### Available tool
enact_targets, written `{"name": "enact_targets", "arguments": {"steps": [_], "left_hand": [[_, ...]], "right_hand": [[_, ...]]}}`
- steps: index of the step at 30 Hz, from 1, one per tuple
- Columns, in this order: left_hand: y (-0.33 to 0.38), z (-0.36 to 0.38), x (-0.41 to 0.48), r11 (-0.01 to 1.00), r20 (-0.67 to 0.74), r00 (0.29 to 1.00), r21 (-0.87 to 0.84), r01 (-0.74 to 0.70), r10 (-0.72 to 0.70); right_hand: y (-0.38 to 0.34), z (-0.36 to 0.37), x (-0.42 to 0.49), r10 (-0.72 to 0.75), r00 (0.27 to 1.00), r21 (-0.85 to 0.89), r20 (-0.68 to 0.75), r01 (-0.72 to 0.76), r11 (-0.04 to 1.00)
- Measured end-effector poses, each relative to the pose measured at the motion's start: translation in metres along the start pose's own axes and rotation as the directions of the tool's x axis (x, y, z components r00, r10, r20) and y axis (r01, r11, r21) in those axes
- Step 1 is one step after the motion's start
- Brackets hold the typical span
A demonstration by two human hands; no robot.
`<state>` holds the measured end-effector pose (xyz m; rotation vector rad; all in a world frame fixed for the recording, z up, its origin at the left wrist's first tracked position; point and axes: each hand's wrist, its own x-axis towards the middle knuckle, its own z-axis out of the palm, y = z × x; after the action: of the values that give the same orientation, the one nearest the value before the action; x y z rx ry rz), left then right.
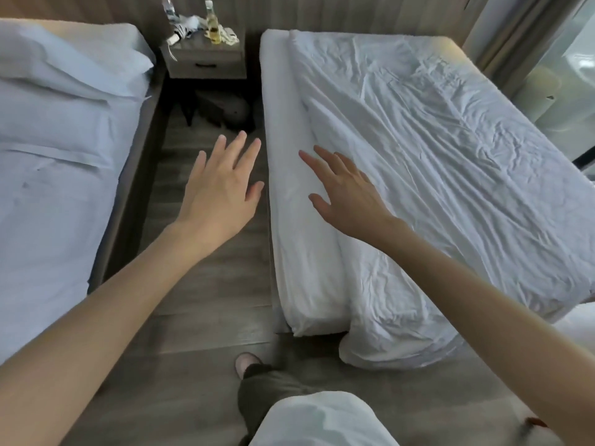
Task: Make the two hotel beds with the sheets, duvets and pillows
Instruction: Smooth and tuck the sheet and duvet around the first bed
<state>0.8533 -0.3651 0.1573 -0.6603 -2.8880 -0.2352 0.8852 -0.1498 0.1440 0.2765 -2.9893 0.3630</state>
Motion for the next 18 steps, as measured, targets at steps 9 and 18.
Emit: {"name": "enact_targets", "arguments": {"steps": [9, 18], "left_hand": [[-0.115, 0.009, 0.101, 0.987, 0.022, 0.990, 0.076, -0.141, 0.140], [-0.218, 0.012, 0.232, 0.965, 0.072, 0.964, 0.041, -0.259, 0.255]], "right_hand": [[-0.021, 0.032, 0.129, 0.113, 0.992, 0.009, -0.049, -0.113, 0.994], [-0.041, 0.032, 0.270, 0.229, 0.969, -0.069, -0.095, -0.236, 0.969]]}}
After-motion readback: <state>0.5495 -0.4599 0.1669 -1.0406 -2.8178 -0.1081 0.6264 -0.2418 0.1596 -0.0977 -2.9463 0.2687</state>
